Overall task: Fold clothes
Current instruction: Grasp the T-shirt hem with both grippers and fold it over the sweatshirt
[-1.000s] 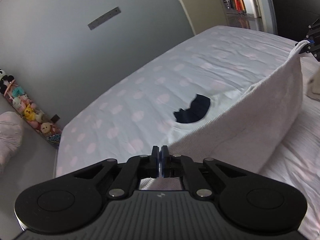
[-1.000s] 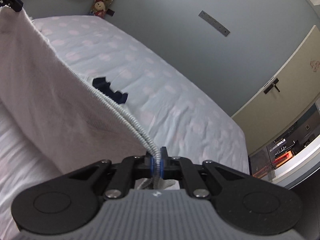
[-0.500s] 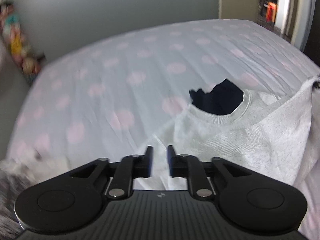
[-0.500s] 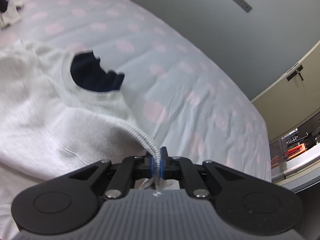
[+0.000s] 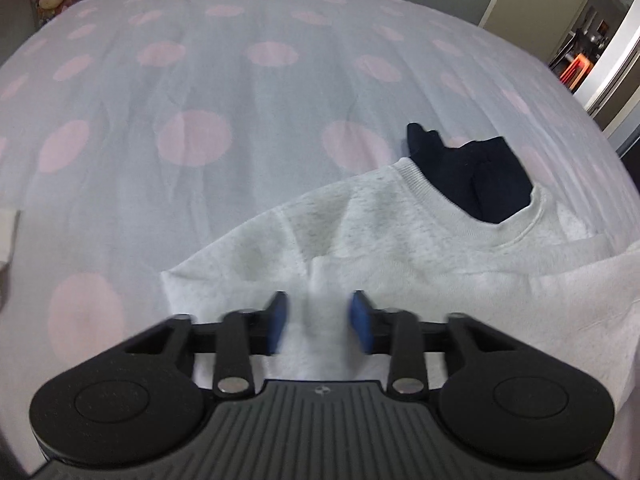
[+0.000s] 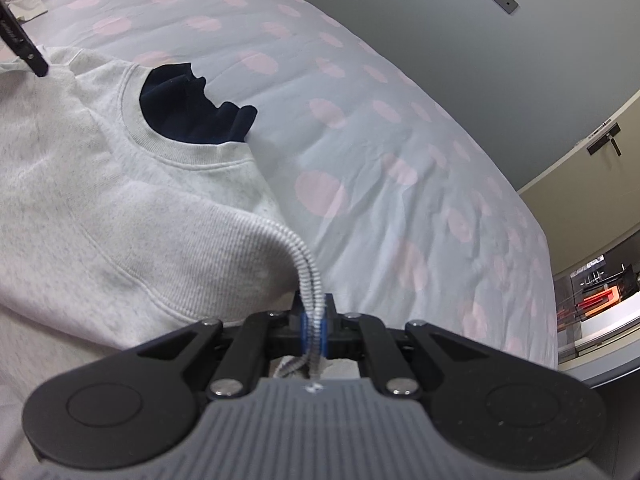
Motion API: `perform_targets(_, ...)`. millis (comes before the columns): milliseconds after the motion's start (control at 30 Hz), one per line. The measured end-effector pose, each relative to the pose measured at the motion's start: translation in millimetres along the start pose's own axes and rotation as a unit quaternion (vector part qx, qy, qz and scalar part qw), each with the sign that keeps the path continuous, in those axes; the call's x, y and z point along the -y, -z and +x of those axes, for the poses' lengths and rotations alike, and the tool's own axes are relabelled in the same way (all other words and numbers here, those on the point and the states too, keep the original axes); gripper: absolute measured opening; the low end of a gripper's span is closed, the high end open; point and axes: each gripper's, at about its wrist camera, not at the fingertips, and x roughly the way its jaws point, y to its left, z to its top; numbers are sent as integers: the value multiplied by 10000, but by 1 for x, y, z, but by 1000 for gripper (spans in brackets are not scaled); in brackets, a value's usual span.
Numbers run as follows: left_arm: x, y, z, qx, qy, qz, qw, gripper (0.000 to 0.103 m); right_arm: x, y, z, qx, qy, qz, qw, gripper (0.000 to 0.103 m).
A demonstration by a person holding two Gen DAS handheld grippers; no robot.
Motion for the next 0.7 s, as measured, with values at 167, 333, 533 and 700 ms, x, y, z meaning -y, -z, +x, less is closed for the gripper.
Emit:
perform_targets(167,21,6,-18,362,-302,453,9979,4,0,6,-4,-23,26,37,10000,7)
perform_targets(333,27,14,-71,958,-341,600,9930,3,0,12,-19,47,97,75,9999,7)
perform_targets(533,32,16,-138,1654,-616,790,9811,3,3,11,-64,376,349,91,9986,7)
perform_targets(700,32,-2,-175,2115,-955,809,9693,3,20,-18,-89,669,577,182,9959,7)
